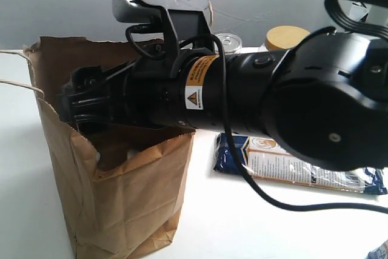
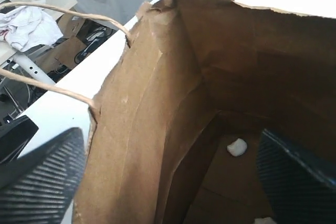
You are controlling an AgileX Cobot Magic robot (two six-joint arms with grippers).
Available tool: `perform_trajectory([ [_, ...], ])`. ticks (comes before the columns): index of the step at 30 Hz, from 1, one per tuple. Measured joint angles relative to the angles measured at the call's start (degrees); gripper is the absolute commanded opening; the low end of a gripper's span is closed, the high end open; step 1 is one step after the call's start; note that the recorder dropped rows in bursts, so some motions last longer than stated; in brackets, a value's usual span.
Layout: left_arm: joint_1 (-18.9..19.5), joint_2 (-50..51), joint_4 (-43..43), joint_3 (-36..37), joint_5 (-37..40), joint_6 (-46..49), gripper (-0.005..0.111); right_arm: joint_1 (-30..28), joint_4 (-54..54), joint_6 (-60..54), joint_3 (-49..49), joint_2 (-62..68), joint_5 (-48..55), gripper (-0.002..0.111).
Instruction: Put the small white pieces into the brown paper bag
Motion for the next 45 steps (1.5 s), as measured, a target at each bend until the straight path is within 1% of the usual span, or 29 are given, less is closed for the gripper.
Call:
perform_trajectory([
  [2,0.0,0.0,0.0,0.0,0.0,0.0,0.0,0.0,0.0,0.0,0.0,0.0,0.33,0.083],
  [4,0.0,0.0,0.0,0.0,0.0,0.0,0.0,0.0,0.0,0.0,0.0,0.0,0.57,0.075],
  [8,0.0,0.0,0.0,0.0,0.0,0.0,0.0,0.0,0.0,0.12,0.0,-0.62,0.91,0.047],
  [13,0.0,0.0,0.0,0.0,0.0,0.0,0.0,0.36,-2.03,2.85,0.0,-4.47,2.01,0.014],
  [15,0.0,0.0,0.0,0.0,0.0,0.0,0.0,1.2,-2.63,3.25,0.0,-6.61,3.08,0.003],
  [16,0.0,0.0,0.0,0.0,0.0,0.0,0.0,1.93,-2.8,3.38,0.0,-7.63,3.86,0.0],
  [20,0.0,0.0,0.0,0.0,0.0,0.0,0.0,5.44,-3.1,2.31,0.0,-11.54,7.95,0.0],
  [24,0.0,0.0,0.0,0.0,0.0,0.0,0.0,6.6,-4.29,1.91,1.75,-15.63,10.38,0.0],
  [27,0.0,0.0,0.0,0.0,0.0,0.0,0.0,5.41,-4.53,1.91,6.28,-19.07,10.38,0.0],
  [30,0.0,0.0,0.0,0.0,0.0,0.0,0.0,2.51,-4.57,1.91,12.41,-22.6,9.25,0.0],
  [33,0.0,0.0,0.0,0.0,0.0,0.0,0.0,-1.8,-4.57,1.91,17.98,-26.65,8.02,0.0],
  [36,0.0,0.0,0.0,0.0,0.0,0.0,0.0,-7.36,-4.57,1.22,22.51,-31.68,6.85,0.0],
  [40,0.0,0.0,0.0,0.0,0.0,0.0,0.0,-17.54,-4.68,-3.27,27.78,-37.23,3.23,0.0],
  [45,0.0,0.0,0.0,0.0,0.0,0.0,0.0,-29.95,-3.81,-10.11,34.43,-39.77,-4.4,0.0],
])
